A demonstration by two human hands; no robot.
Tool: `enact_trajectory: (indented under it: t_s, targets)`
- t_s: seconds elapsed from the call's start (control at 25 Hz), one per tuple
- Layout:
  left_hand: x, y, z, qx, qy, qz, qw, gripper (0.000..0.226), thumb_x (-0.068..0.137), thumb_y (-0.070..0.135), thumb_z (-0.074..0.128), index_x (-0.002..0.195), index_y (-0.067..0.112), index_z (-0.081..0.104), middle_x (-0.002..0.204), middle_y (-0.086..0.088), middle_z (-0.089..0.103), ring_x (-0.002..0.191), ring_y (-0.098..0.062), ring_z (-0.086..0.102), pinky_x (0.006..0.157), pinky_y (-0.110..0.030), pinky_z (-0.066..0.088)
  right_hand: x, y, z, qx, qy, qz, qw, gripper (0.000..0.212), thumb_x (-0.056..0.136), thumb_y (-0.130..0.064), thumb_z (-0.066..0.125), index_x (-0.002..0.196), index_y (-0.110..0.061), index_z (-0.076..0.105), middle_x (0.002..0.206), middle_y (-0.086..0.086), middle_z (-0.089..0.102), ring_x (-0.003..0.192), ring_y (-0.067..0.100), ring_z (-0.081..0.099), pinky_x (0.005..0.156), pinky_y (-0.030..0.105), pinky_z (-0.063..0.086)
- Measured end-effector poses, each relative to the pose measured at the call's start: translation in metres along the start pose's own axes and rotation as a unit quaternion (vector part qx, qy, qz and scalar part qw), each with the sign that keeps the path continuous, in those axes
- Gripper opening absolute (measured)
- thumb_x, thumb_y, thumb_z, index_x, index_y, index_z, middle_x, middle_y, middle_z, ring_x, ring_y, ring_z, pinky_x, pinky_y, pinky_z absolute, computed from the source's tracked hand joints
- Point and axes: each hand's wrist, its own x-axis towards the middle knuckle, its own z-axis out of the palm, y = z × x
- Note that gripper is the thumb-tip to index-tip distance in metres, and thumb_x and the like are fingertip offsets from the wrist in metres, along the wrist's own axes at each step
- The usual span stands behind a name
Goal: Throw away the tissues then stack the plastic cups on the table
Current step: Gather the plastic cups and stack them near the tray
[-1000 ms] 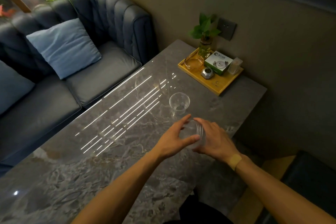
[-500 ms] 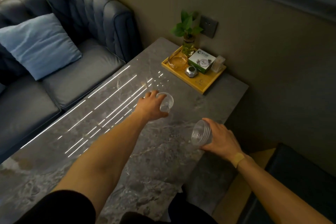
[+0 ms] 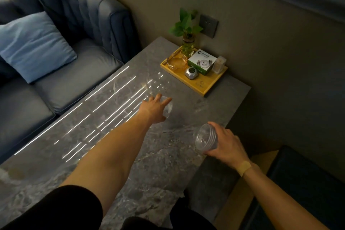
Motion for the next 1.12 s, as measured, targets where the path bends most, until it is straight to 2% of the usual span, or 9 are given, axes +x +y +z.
enact_trajectory:
  t_s: [0.24,0.44,0.52,0.68,0.8,0.88,0.96,1.12]
  targets:
    - [-0.011,-0.004,0.003,-0.064,0.035,-0.025,0.997,0.091,0.075,0.052,0.074,0.149,0.037,0.022,0.15,-0.011,0.03,0.133,-0.034,0.038,0.099,-0.049,0.047,0.001,-0.006,0.001,0.011,-0.002,-0.002,1.0,0.105,0.061,-0.052,0.083,0.144,-0.039,0.019,0.146,-0.006,0.04,0.135,0.022,0.035,0.111,0.049,0.031]
    - [-0.051,-0.006,0.008,-0.176,0.129,-0.062,0.974,0.087,0.068,0.06,0.073,0.141,0.039,0.03,0.138,-0.007,0.039,0.118,-0.03,0.052,0.082,-0.044,0.054,-0.001,-0.017,0.006,-0.006,-0.004,-0.028,1.0,0.107,0.058,-0.057,0.081,0.143,-0.041,0.018,0.144,-0.006,0.042,0.133,0.019,0.038,0.109,0.046,0.032]
    - [-0.072,-0.005,0.007,-0.254,0.152,-0.073,0.952,0.084,0.068,0.066,0.068,0.139,0.04,0.03,0.138,-0.006,0.038,0.109,-0.027,0.055,0.079,-0.042,0.055,0.0,-0.024,0.009,-0.019,-0.001,-0.044,0.999,0.108,0.056,-0.058,0.08,0.143,-0.04,0.018,0.143,-0.006,0.044,0.132,0.019,0.04,0.109,0.044,0.034]
    - [-0.114,-0.002,0.002,-0.422,0.169,-0.08,0.887,0.084,0.069,0.069,0.063,0.138,0.034,0.033,0.143,-0.004,0.036,0.107,-0.021,0.056,0.085,-0.044,0.056,0.0,-0.039,0.011,-0.017,0.001,-0.085,0.996,0.106,0.056,-0.061,0.076,0.143,-0.041,0.018,0.141,-0.005,0.046,0.128,0.021,0.044,0.107,0.048,0.038]
    - [-0.143,0.002,0.002,-0.513,0.181,-0.065,0.837,0.082,0.068,0.074,0.059,0.137,0.035,0.036,0.133,0.001,0.042,0.093,-0.015,0.059,0.078,-0.036,0.056,0.0,-0.05,0.011,-0.015,0.006,-0.111,0.994,0.105,0.055,-0.064,0.074,0.143,-0.04,0.021,0.14,-0.007,0.048,0.126,0.019,0.046,0.106,0.042,0.039]
    - [-0.156,0.005,0.006,-0.568,0.181,-0.057,0.801,0.079,0.069,0.075,0.059,0.136,0.039,0.037,0.129,0.003,0.045,0.091,-0.017,0.059,0.077,-0.034,0.056,-0.002,-0.058,0.012,-0.009,0.011,-0.124,0.992,0.104,0.055,-0.068,0.071,0.142,-0.039,0.023,0.138,-0.008,0.05,0.124,0.017,0.048,0.103,0.039,0.04]
    - [-0.165,0.008,0.011,-0.595,0.168,-0.052,0.785,0.074,0.069,0.076,0.059,0.133,0.045,0.037,0.127,0.005,0.047,0.093,-0.018,0.059,0.08,-0.036,0.057,-0.004,-0.064,0.014,-0.01,0.016,-0.138,0.99,0.101,0.054,-0.07,0.067,0.141,-0.039,0.025,0.136,-0.008,0.051,0.122,0.016,0.05,0.102,0.039,0.042]
    - [-0.173,0.018,0.021,-0.604,0.146,-0.032,0.783,0.074,0.07,0.077,0.061,0.135,0.052,0.034,0.13,0.009,0.045,0.099,-0.014,0.06,0.083,-0.031,0.055,-0.009,-0.073,0.02,-0.019,0.022,-0.154,0.988,0.101,0.057,-0.067,0.072,0.142,-0.041,0.022,0.137,-0.01,0.05,0.123,0.015,0.048,0.102,0.043,0.043]
